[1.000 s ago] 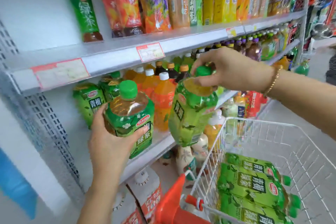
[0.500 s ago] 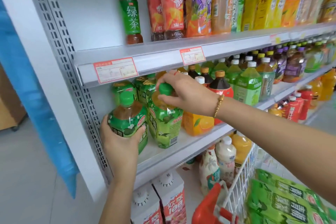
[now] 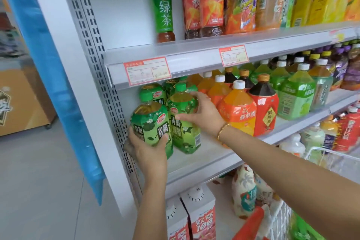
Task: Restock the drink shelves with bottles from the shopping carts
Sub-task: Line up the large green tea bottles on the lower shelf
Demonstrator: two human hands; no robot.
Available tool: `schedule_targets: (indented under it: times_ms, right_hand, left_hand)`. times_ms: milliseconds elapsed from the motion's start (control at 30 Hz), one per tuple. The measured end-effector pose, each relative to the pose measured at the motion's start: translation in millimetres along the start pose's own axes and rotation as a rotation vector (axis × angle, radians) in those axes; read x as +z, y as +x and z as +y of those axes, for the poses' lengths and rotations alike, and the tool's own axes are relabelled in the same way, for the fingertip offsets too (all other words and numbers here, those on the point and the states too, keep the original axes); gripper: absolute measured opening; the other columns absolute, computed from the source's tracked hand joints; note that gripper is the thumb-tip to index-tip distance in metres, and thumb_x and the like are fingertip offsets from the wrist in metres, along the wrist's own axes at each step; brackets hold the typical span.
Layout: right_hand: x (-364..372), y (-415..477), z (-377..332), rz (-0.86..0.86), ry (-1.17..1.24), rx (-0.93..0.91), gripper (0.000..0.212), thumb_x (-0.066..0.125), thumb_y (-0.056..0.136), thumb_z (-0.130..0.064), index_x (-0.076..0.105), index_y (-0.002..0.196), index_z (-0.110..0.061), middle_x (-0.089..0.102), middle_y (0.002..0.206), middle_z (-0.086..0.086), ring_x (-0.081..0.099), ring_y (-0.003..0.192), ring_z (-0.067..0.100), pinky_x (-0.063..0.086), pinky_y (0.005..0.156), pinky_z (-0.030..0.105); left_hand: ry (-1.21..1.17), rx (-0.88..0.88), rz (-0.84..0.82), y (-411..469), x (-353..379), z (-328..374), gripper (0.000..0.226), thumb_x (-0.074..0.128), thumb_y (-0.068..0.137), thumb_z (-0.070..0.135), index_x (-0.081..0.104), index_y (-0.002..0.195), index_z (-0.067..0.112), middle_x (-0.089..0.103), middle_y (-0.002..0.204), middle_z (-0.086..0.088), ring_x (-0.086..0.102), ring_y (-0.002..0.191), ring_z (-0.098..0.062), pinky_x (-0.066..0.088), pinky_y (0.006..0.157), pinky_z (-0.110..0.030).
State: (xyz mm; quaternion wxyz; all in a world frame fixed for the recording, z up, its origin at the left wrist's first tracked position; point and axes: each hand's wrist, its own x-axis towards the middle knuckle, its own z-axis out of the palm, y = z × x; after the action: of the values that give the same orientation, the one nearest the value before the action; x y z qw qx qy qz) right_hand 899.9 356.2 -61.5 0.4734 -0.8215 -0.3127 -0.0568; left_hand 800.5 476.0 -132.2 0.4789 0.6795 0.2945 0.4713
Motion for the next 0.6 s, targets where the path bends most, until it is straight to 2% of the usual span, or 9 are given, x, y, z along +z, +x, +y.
schedule_targets:
  times_ms: [67, 167, 233, 333, 367, 433, 500, 600]
  right_hand:
    - [20, -3, 10, 0.089, -0.084, 0.110, 0.094, 0.083, 0.057, -0.049, 0.038, 0.128, -0.008, 0.049, 0.126, 0.010, 0.043, 0.121, 0.024, 0.041, 0.102, 0.037]
    - [28, 1, 18, 0.131, -0.111, 0.118, 0.082, 0.083, 0.058, -0.049, 0.043, 0.117, -0.006, 0.058, 0.113, 0.008, 0.055, 0.107, 0.023, 0.049, 0.091, 0.038]
    - [23, 8, 25, 0.038, 0.036, 0.130, 0.082, 0.084, 0.059, -0.042, 0.043, 0.120, -0.007, 0.060, 0.113, 0.004, 0.059, 0.103, 0.019, 0.051, 0.090, 0.036]
    - [12, 17, 34, -0.141, 0.259, 0.150, 0.103, 0.087, 0.049, -0.051, 0.041, 0.133, -0.012, 0.059, 0.125, -0.002, 0.058, 0.112, 0.016, 0.048, 0.098, 0.040]
    - [12, 19, 36, -0.196, 0.298, 0.143, 0.102, 0.086, 0.052, -0.048, 0.041, 0.136, -0.013, 0.059, 0.127, -0.002, 0.058, 0.113, 0.014, 0.047, 0.100, 0.040]
    - [13, 22, 35, -0.285, 0.338, 0.110, 0.086, 0.081, 0.067, -0.032, 0.038, 0.140, -0.012, 0.060, 0.127, -0.002, 0.058, 0.114, 0.012, 0.045, 0.102, 0.039]
    - [15, 23, 32, -0.260, 0.208, 0.046, 0.079, 0.074, 0.077, -0.030, 0.034, 0.143, -0.013, 0.060, 0.127, -0.001, 0.057, 0.114, 0.013, 0.046, 0.100, 0.036]
    - [27, 19, 32, -0.070, -0.132, -0.069, 0.070, 0.065, 0.084, -0.038, 0.036, 0.142, -0.011, 0.065, 0.117, 0.005, 0.062, 0.105, 0.021, 0.052, 0.089, 0.039]
  left_hand:
    - [0.004, -0.033, 0.010, -9, 2, -7, 0.099, 0.084, 0.066, 0.016, 0.025, 0.145, 0.012, 0.034, 0.139, -0.017, 0.040, 0.128, -0.032, 0.039, 0.104, -0.045]
    - [-0.031, -0.034, 0.065, -6, 7, -13, 0.093, 0.084, 0.064, 0.011, 0.032, 0.141, 0.008, 0.040, 0.136, -0.016, 0.046, 0.124, -0.032, 0.041, 0.103, -0.043]
    - [-0.058, -0.050, 0.100, 2, 9, -16, 0.089, 0.082, 0.066, 0.008, 0.034, 0.140, 0.009, 0.046, 0.135, -0.013, 0.051, 0.121, -0.029, 0.044, 0.100, -0.039]
    - [-0.030, -0.053, 0.135, 14, 14, -17, 0.088, 0.076, 0.074, 0.008, 0.026, 0.146, 0.009, 0.039, 0.145, -0.013, 0.041, 0.132, -0.029, 0.038, 0.107, -0.045]
    - [-0.004, -0.056, 0.141, 15, 16, -16, 0.087, 0.073, 0.078, 0.009, 0.022, 0.148, 0.010, 0.033, 0.150, -0.012, 0.034, 0.137, -0.030, 0.035, 0.109, -0.048]
    - [0.037, -0.070, 0.176, 14, 19, -12, 0.082, 0.067, 0.083, 0.007, 0.017, 0.149, 0.010, 0.022, 0.154, -0.012, 0.027, 0.140, -0.029, 0.030, 0.112, -0.044]
    - [0.027, -0.063, 0.230, 8, 19, -11, 0.073, 0.061, 0.085, -0.001, 0.023, 0.147, 0.006, 0.023, 0.149, -0.018, 0.028, 0.136, -0.031, 0.033, 0.110, -0.039]
    - [-0.004, -0.003, 0.315, -5, 20, -13, 0.058, 0.062, 0.079, -0.007, 0.041, 0.133, -0.001, 0.034, 0.137, -0.022, 0.033, 0.127, -0.035, 0.038, 0.105, -0.042]
